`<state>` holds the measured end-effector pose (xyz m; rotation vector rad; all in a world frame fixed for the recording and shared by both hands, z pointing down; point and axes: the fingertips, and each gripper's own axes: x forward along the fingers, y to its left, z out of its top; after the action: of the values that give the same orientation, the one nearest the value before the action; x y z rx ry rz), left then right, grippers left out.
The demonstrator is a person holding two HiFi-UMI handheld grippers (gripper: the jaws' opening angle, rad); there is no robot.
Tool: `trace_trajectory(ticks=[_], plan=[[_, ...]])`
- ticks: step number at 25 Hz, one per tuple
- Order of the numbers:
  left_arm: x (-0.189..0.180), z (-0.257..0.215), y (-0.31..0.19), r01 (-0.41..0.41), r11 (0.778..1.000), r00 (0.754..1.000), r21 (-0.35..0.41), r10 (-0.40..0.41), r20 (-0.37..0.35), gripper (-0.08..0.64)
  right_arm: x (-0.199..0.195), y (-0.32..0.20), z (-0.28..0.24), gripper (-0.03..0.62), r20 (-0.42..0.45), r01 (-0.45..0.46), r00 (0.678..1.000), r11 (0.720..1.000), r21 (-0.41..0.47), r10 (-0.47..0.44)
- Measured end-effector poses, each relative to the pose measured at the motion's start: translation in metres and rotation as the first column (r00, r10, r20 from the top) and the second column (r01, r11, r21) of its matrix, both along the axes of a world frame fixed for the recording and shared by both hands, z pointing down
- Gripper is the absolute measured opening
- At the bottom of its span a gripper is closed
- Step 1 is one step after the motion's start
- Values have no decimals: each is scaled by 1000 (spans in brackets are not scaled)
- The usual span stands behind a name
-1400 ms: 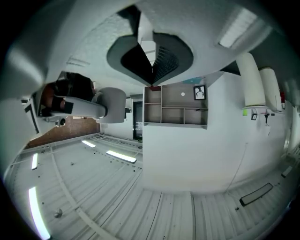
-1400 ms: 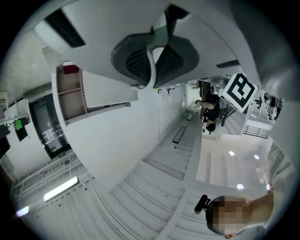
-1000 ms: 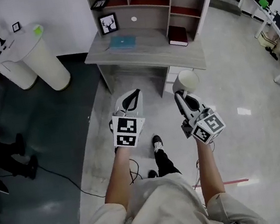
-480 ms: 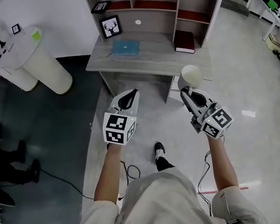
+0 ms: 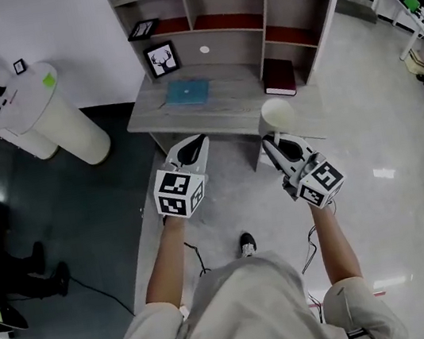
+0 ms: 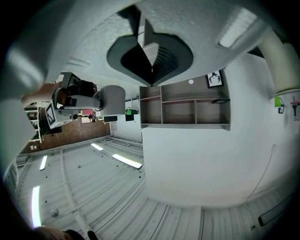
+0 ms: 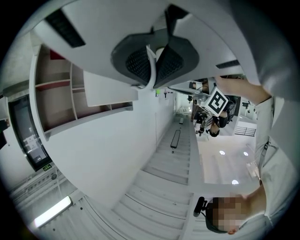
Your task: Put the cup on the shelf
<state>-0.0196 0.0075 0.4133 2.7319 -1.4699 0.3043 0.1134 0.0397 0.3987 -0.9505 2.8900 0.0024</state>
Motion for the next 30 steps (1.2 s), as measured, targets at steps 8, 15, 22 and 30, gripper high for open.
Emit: trace_trajectory(ticks=[8, 15, 22, 30], plan=[[13, 2, -41, -4, 1000, 1000, 19, 4, -9, 9, -12, -42, -8, 21, -16, 39, 999, 999, 32, -39], [2, 15, -76, -12, 1000, 1000, -7, 12, -17, 9, -32, -69, -11, 21, -4, 38, 999, 999, 19, -38], [-3, 3, -129, -96, 995, 995, -9, 95, -18, 9, -47, -111, -21, 21, 18, -7, 1000, 1000, 14, 7], [-31, -5, -199, -151, 989, 988, -6, 151, -8, 9, -78, -175, -29, 21, 17, -72, 997, 997, 15, 71]])
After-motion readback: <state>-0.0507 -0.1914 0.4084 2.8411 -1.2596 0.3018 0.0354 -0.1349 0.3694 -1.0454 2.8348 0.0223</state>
